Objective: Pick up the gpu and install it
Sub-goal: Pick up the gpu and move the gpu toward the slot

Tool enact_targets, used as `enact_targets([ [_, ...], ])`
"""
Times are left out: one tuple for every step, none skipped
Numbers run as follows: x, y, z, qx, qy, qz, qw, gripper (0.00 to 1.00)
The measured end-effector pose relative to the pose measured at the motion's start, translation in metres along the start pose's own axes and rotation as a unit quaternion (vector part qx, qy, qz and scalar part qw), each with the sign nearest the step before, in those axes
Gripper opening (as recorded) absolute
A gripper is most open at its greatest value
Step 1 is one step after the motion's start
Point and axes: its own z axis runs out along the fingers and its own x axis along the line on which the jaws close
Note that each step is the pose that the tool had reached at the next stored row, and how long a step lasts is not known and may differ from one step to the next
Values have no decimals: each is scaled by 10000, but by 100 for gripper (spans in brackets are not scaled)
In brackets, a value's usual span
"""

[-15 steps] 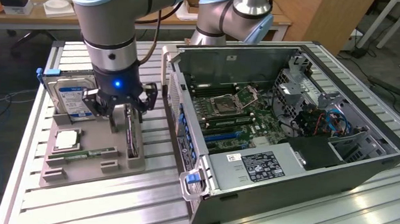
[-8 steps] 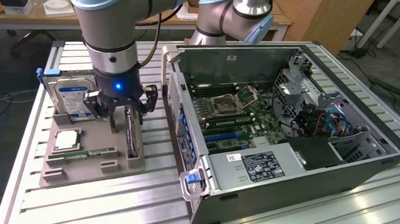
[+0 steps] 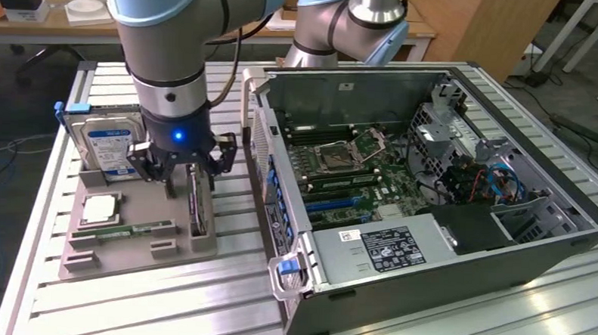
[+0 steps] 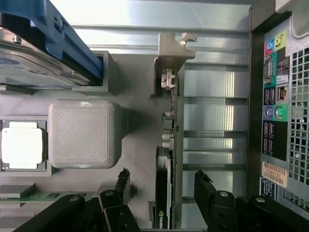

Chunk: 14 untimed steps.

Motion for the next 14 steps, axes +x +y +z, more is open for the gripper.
enact_targets([
  [-3,-1,10,0,0,2,10000,65],
  [-6,-1,21,0,0,4,10000,65],
  [-8,-2,33,0,0,5,10000,65],
  [-9,-3,44,0,0,7,10000,65],
  [-11,-4,57,0,0,9,10000,65],
  [-13,-5,69,0,-1,11,10000,65],
  [-16,-6,83,0,-1,13,10000,65],
  [-17,-6,97,0,-1,16,10000,65],
  [-18,-6,109,0,-1,17,10000,65],
  [-20,-7,116,0,-2,17,10000,65],
  [-23,-7,122,1,-1,16,10000,65],
  [-24,-7,127,1,-1,17,10000,65],
  [-25,-8,129,1,-1,17,10000,65],
  [-25,-8,129,1,0,17,10000,65],
])
